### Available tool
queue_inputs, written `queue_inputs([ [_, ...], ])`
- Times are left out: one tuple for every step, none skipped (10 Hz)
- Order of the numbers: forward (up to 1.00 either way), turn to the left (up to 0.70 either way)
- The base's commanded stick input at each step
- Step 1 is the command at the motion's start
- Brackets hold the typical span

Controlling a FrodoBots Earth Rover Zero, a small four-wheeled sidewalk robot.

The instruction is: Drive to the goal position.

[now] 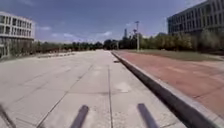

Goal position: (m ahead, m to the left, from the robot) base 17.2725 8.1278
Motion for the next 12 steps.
queue_inputs([
  [0.70,0.00],
  [0.70,-0.35],
  [0.70,-0.32],
  [0.70,0.00],
  [0.70,0.00],
  [0.70,0.00],
  [0.70,0.00],
  [0.70,0.00],
  [0.70,0.00],
  [0.70,0.00],
  [0.70,0.00],
  [0.70,0.00],
])
